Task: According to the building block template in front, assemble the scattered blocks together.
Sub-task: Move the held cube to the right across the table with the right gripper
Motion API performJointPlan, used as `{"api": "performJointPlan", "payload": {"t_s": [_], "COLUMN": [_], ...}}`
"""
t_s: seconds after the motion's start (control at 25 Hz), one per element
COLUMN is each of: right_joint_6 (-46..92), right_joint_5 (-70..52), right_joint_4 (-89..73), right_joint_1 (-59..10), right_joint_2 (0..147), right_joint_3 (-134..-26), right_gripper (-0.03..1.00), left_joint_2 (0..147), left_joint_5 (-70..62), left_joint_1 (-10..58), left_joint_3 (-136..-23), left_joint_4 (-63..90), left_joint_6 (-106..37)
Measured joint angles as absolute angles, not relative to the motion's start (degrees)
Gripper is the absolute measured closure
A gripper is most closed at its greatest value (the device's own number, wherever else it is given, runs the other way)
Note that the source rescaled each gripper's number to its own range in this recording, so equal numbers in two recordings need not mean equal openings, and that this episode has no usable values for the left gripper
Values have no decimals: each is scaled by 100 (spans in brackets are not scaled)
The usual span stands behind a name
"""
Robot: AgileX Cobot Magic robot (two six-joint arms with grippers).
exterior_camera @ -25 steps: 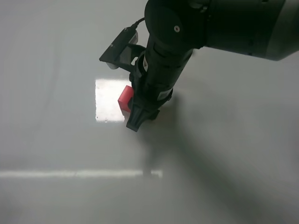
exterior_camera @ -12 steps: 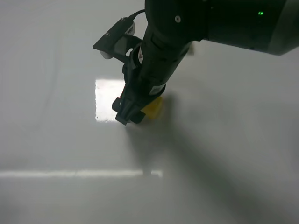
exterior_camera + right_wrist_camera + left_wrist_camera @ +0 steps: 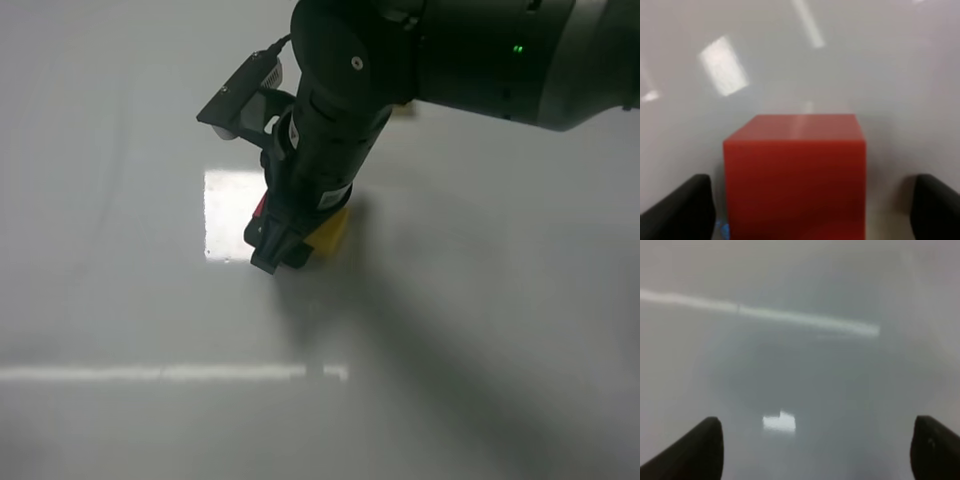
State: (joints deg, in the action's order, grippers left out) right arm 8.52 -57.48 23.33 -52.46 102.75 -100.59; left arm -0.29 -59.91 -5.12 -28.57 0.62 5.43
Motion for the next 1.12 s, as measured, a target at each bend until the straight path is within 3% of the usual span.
{"api": "performJointPlan", "payload": {"t_s": [0.16, 0.44, 0.64, 1.12], "right_joint_6": [852, 836, 947, 2656], "right_joint_5": [-5792, -5933, -6063, -6977], "right_joint_4": [2376, 2357, 2350, 2923], "right_joint_1": [-5246, -5251, -5256, -5227], "right_joint_2": [10281, 10286, 10291, 9993], "right_joint_3": [-10079, -10079, -10117, -10193], "right_gripper": [35, 97, 96, 96], "left_joint_2": [-29, -29, -29, -29], "left_joint_5": [-5985, -5990, -5990, -5985], "left_joint_1": [-512, -512, -512, -512], "left_joint_3": [-2857, -2857, -2857, -2857], "left_joint_4": [62, 62, 62, 62], "left_joint_6": [543, 543, 543, 543]}}
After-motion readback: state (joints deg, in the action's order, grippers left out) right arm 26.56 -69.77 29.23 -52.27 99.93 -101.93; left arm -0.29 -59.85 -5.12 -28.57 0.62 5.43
